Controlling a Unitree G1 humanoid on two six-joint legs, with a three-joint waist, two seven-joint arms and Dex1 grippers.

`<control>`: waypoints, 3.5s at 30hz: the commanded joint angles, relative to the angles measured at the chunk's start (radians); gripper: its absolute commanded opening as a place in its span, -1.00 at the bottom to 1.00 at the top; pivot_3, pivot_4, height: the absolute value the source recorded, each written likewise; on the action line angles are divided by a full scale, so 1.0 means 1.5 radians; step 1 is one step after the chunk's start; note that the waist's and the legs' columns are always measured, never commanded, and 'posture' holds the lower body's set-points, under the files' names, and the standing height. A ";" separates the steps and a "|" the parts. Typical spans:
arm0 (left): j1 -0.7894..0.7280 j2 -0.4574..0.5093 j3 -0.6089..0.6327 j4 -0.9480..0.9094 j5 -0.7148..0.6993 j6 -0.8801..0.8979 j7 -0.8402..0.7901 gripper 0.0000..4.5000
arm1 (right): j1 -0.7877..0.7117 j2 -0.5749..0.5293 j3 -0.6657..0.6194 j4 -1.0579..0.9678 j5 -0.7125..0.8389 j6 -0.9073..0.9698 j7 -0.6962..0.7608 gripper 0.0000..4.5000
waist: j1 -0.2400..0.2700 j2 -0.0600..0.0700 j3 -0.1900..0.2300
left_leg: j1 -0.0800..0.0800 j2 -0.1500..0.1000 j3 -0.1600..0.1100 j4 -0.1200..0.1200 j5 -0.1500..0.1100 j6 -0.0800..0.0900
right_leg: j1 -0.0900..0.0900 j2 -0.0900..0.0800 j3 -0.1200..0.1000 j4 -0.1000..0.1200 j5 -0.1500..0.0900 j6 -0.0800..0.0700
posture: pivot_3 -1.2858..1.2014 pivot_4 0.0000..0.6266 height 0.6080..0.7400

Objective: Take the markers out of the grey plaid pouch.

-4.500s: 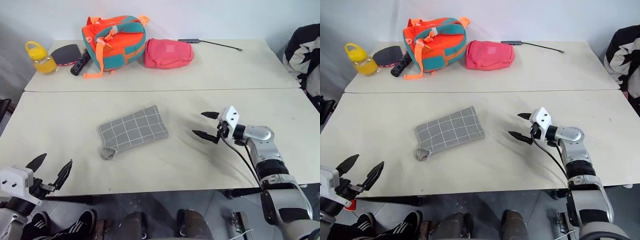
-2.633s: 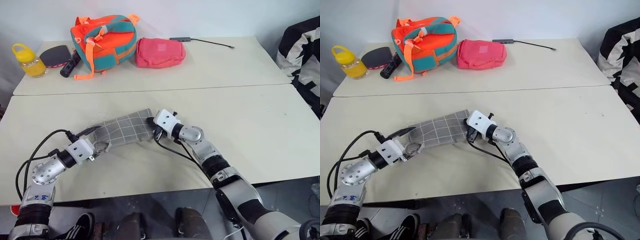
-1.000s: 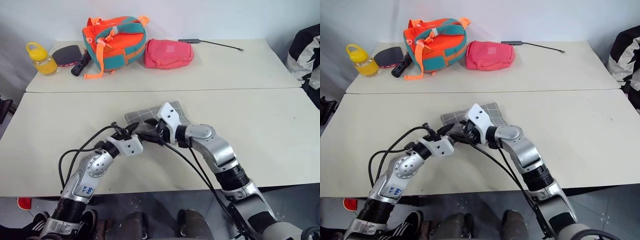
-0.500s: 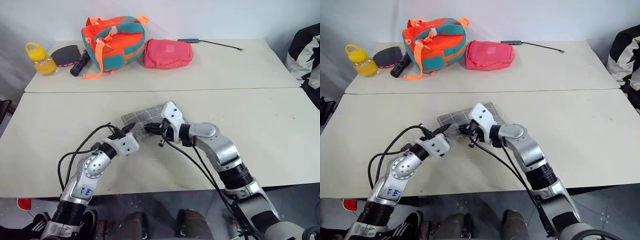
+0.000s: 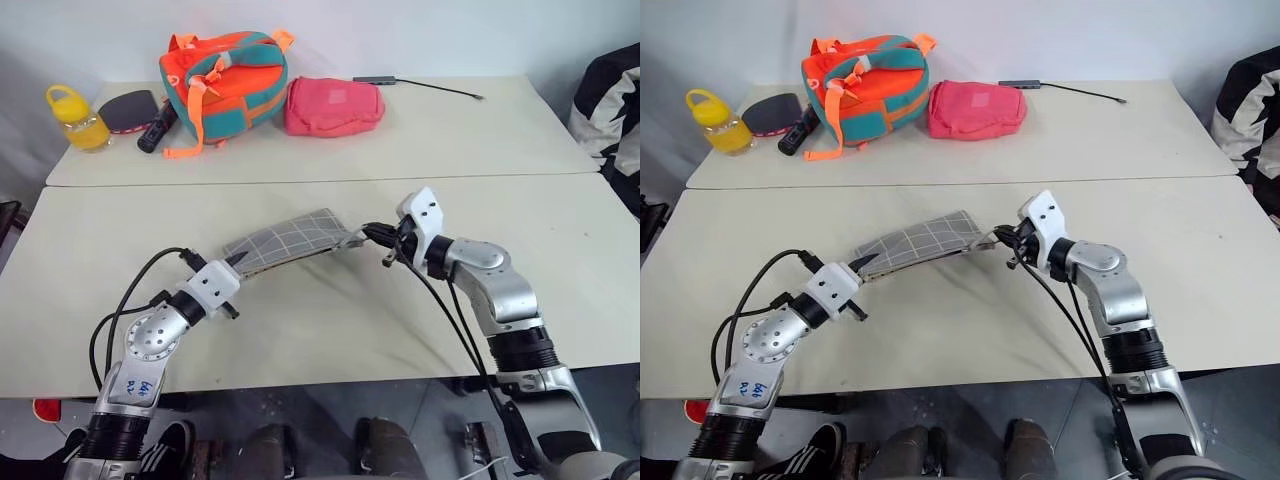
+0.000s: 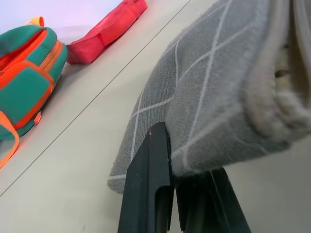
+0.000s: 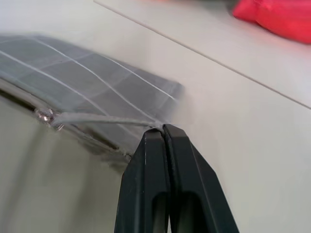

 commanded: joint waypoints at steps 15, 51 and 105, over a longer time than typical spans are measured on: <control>0.003 -0.024 0.009 -0.050 -0.096 0.081 -0.054 -1.00 | 0.044 -0.120 -0.043 -0.092 0.064 0.011 0.155 0.20 | 0.006 0.000 0.000 | 0.000 0.000 0.000 0.000 0.000 0.000 | 0.000 0.000 0.000 0.000 0.000 0.000 | 0.03 -0.52 1.00; -0.061 -0.083 -0.052 -0.089 -0.084 0.197 -0.036 -1.00 | 0.101 -0.036 0.119 -0.190 -0.062 -0.183 0.115 -0.99 | 0.016 0.000 0.000 | 0.000 -0.001 0.000 0.001 0.000 0.001 | 0.001 0.000 0.000 -0.001 0.000 0.001 | 0.03 -0.52 1.00; -0.249 -0.199 -0.015 -0.213 -0.499 0.891 -0.147 -1.00 | -0.175 -0.242 0.179 -0.121 -0.125 -0.112 0.477 -0.74 | 0.018 -0.001 0.001 | 0.000 0.000 -0.003 0.005 0.000 0.001 | 0.005 0.001 -0.002 -0.003 0.000 0.001 | 0.03 -0.52 1.00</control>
